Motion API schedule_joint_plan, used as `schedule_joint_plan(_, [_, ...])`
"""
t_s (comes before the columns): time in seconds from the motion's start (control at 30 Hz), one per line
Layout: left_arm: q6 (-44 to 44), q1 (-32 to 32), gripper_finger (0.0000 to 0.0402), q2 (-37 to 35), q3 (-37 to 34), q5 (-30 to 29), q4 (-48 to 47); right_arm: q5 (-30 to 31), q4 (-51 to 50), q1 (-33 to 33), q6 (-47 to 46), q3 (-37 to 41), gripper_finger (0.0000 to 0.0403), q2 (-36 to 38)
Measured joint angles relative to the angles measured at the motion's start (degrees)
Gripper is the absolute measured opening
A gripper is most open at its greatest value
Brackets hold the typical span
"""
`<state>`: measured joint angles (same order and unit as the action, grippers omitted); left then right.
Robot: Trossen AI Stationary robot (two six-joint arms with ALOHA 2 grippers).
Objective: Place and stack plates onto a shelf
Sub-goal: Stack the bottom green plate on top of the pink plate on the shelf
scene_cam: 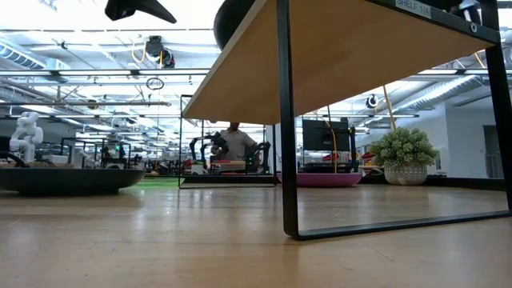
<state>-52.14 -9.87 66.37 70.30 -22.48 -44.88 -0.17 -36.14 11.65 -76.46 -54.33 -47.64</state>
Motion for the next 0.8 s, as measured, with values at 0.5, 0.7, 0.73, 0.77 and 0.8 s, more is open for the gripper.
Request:
schedule_joint_plan(0.5, [1.5, 0.0, 0.0225, 0.0, 0.0, 0.0, -1.2, -1.6, -9.3, 15.3, -11.0, 0.0, 0.0093, -0.3])
schedule_joint_plan(0.7, [1.7, 0.0, 0.0225, 0.0, 0.0, 0.0, -2.1, -1.5, -15.4, 20.0, -12.9, 0.0, 0.0093, -3.1])
schedule_joint_plan(0.73, [1.3, 0.0, 0.0225, 0.0, 0.0, 0.0, -2.1, -1.5, -16.4, 20.6, -12.9, 0.0, 0.0093, -3.7])
schedule_joint_plan(0.77, [0.7, 0.0, 0.0225, 0.0, 0.0, 0.0, -2.1, -1.5, -17.4, 21.0, -13.0, 0.0, 0.0093, -4.5])
schedule_joint_plan(0.8, [0.4, 0.0, 0.0225, 0.0, 0.0, 0.1, -2.1, -1.5, -18.3, 21.4, -13.1, 0.0, 0.0093, -5.2])
